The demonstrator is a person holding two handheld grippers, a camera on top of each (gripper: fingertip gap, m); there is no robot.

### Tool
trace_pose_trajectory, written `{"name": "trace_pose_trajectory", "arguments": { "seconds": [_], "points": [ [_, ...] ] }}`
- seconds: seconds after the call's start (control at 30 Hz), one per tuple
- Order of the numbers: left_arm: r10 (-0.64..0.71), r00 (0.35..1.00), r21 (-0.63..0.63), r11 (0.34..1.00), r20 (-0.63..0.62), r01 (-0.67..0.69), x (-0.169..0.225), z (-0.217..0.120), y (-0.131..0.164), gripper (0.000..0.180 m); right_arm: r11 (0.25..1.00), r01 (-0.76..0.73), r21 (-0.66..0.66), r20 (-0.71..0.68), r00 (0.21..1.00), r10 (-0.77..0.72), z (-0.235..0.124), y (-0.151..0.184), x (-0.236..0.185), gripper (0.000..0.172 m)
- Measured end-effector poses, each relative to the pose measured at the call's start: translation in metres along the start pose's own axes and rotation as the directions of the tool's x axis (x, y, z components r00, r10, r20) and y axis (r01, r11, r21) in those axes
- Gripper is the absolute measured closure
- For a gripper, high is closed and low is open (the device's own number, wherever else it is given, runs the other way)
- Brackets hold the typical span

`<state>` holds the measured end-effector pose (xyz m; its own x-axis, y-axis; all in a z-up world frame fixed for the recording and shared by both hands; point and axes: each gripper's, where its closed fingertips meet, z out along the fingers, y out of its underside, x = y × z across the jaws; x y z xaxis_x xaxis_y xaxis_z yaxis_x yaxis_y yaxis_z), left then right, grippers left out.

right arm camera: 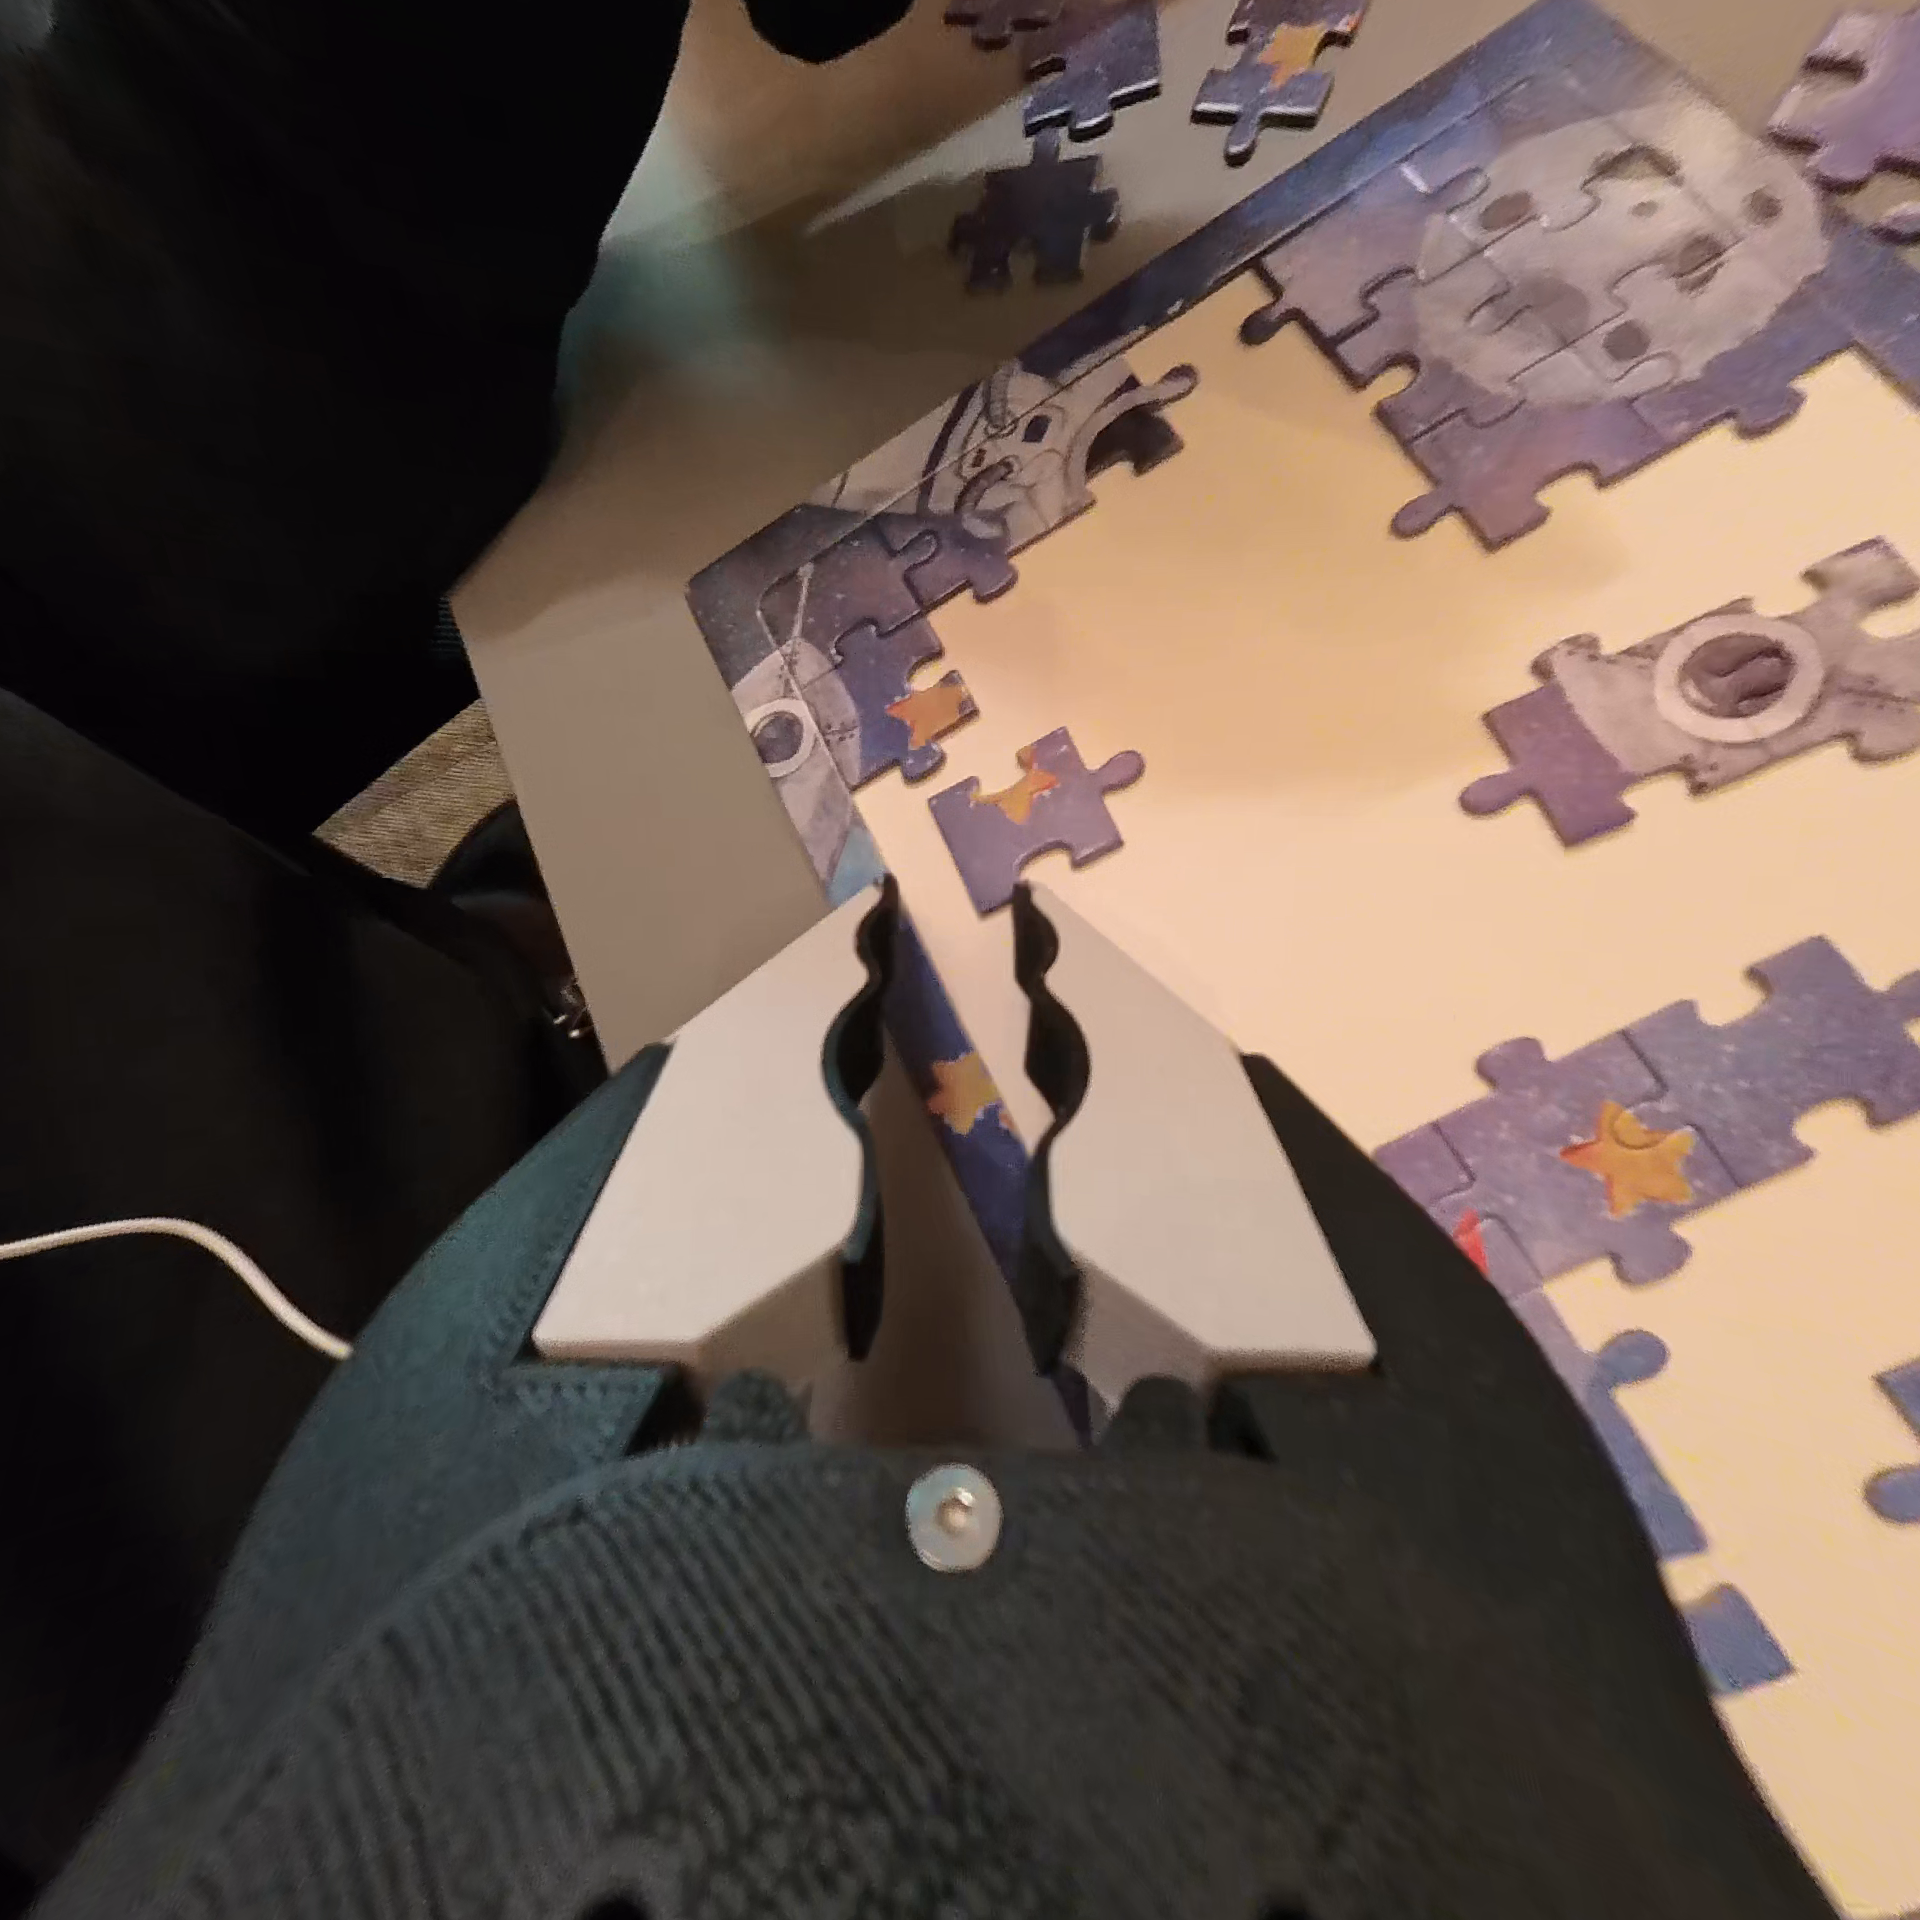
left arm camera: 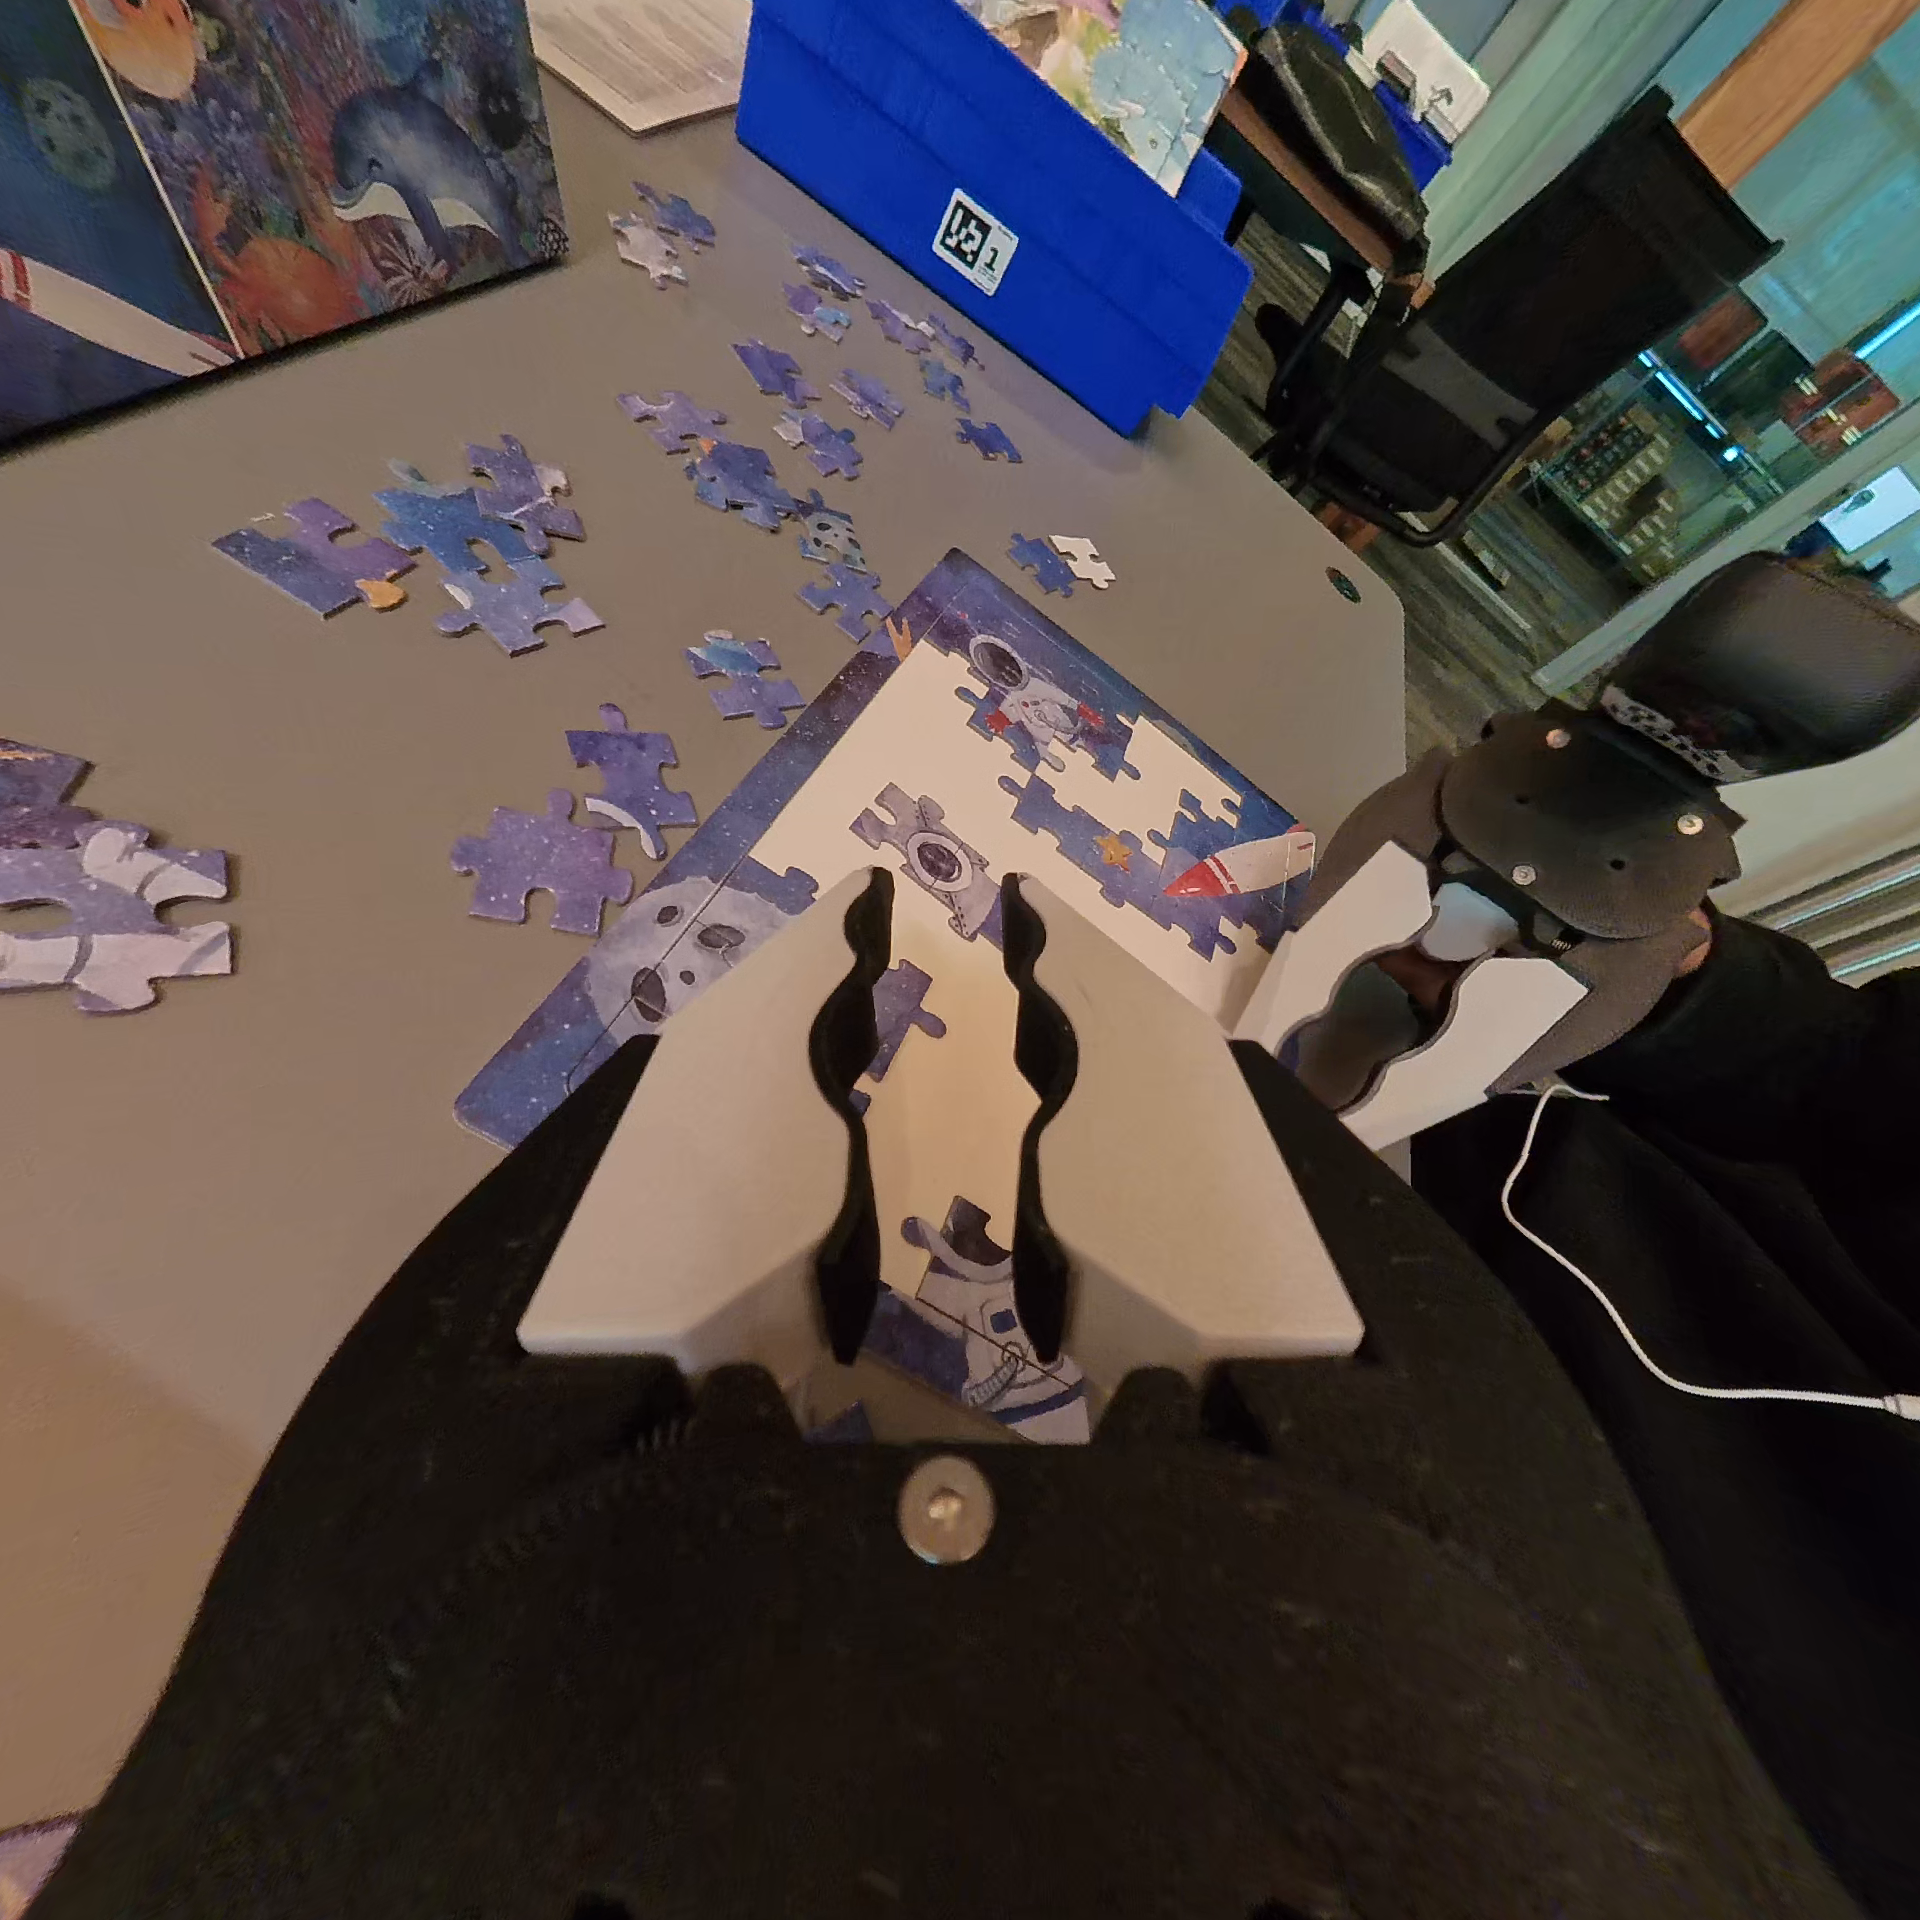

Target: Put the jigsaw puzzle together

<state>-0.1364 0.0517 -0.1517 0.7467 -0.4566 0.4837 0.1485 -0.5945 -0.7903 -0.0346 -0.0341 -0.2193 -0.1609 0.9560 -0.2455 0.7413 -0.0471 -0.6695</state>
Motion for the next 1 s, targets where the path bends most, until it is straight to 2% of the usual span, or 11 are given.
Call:
{"name": "trace_pose_trajectory", "arguments": {
  "seconds": [0.13,0.27,0.43,0.67,0.87,1.0],
  "points": [
    [0.0,1.0,0.005,1.0,-0.001,0.0,0.0,0.0,-0.001,0.161,0.986,0.157,0.047,-0.032,0.987,-0.155,-0.001,-0.013,0.003,0.137],
    [0.0,1.0,-0.005,1.0,-0.001,0.0,0.001,0.001,0.001,0.161,0.943,0.33,-0.047,-0.041,0.942,-0.332,0.005,-0.01,0.018,0.135],
    [0.008,1.0,0.001,1.0,0.003,-0.008,0.001,0.0,0.0,0.161,0.931,0.351,-0.099,0.095,0.935,-0.343,0.008,-0.008,0.018,0.135],
    [-0.018,1.0,0.006,1.0,-0.008,0.018,-0.005,0.001,0.002,0.161,0.92,0.376,-0.112,0.108,0.925,-0.364,0.01,-0.007,0.011,0.13],
    [-0.019,1.0,0.003,1.0,-0.007,0.019,-0.006,0.001,0.003,0.161,0.91,0.399,-0.113,0.084,0.916,-0.391,0.012,-0.009,0.014,0.143],
    [-0.018,1.0,0.006,1.0,-0.005,0.018,-0.006,0.001,0.003,0.161,0.907,0.406,-0.114,0.085,0.913,-0.398,0.012,-0.01,0.013,0.143]
  ]
}}
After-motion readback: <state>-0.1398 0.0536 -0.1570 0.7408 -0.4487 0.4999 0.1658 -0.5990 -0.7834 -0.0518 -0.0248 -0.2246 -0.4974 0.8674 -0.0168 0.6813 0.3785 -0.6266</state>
